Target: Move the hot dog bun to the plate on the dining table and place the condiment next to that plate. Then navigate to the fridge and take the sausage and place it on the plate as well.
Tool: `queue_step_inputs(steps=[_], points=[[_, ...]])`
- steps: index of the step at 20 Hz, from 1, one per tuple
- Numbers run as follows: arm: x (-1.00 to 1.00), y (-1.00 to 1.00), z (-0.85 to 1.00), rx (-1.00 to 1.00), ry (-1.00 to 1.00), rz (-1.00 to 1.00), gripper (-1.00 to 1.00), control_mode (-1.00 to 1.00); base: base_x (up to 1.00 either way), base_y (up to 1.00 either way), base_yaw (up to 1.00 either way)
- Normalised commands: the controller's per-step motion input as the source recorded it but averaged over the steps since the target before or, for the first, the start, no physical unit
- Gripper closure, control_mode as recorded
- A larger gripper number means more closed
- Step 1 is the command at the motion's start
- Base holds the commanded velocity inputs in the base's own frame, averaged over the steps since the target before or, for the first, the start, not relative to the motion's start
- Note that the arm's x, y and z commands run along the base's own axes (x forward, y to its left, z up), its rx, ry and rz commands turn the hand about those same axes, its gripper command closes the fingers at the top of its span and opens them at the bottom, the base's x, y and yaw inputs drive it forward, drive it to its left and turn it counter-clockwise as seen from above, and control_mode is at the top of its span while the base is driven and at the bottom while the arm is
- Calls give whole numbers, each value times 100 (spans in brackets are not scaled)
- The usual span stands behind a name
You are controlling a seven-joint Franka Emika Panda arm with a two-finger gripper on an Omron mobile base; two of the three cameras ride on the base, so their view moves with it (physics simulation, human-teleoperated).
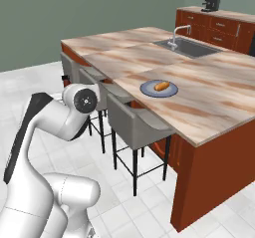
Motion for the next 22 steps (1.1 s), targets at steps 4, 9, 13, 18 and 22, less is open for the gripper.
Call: queue_step_inputs(steps=[4,9,13,18,22], points=[[0,0,0,0,0,0,100,100,37,88,-62],[0,0,0,0,0,0,100,100,32,89,-63],[0,0,0,0,0,0,100,100,31,89,-63],[0,0,0,0,0,0,100,100,24,91,-63],[0,0,0,0,0,0,100,100,42,91,-54]])
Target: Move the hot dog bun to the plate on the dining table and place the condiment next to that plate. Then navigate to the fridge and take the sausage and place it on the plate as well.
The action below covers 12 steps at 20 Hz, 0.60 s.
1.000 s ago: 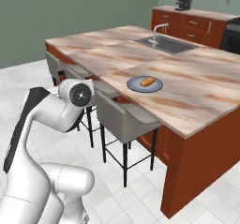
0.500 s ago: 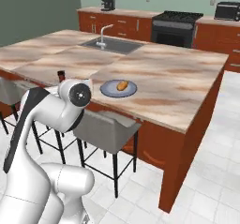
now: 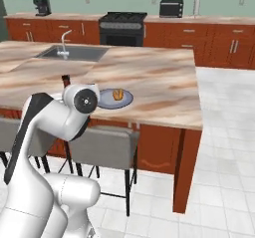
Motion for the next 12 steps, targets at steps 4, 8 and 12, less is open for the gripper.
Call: queue_step_inputs(steps=[4,8,12], points=[[0,0,0,0,0,0,100,100,86,79,-42],[0,0,0,0,0,0,100,100,100,41,-28],[50,-13,-4,0,4,0,100,-100,47,6,-8]])
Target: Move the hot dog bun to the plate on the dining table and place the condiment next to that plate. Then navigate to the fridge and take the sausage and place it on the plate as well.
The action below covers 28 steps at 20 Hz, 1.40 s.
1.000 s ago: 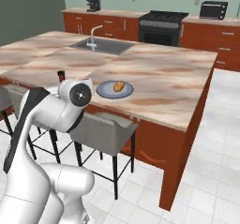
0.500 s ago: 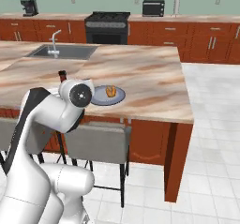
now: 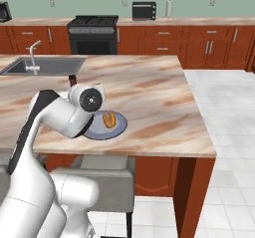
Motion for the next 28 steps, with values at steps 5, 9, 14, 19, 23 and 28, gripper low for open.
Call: queue_step_inputs(steps=[5,9,14,19,23,28], points=[[87,-94,-44,10,1,22,100,-100,0,0,0],[70,-89,-67,17,0,41,100,-100,0,0,0],[75,-41,-54,12,-3,30,100,-100,0,0,0],[76,-25,-47,9,-8,13,100,-100,0,0,0],[11,-22,-53,5,-15,8,100,-100,0,0,0],[-9,-1,-54,0,-20,3,100,-100,0,0,0]])
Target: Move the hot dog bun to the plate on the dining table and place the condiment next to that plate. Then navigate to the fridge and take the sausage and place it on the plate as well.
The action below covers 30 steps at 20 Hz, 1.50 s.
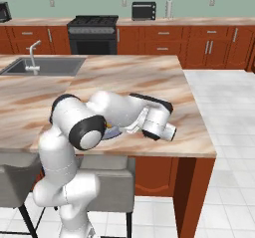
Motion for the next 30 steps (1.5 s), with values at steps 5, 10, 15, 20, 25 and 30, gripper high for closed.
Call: queue_step_inputs(steps=[5,10,15,20,25,30], points=[[0,1,-36,0,-20,0,100,-100,0,0,0],[30,2,-26,0,-14,0,100,-100,0,0,0],[16,16,-29,-1,-9,0,100,-100,0,0,0],[2,40,-4,-11,-7,-8,100,-100,0,0,0],[22,15,-6,-14,-3,-12,100,-100,0,0,0],[37,-3,-13,-5,3,-15,100,-100,0,0,0]])
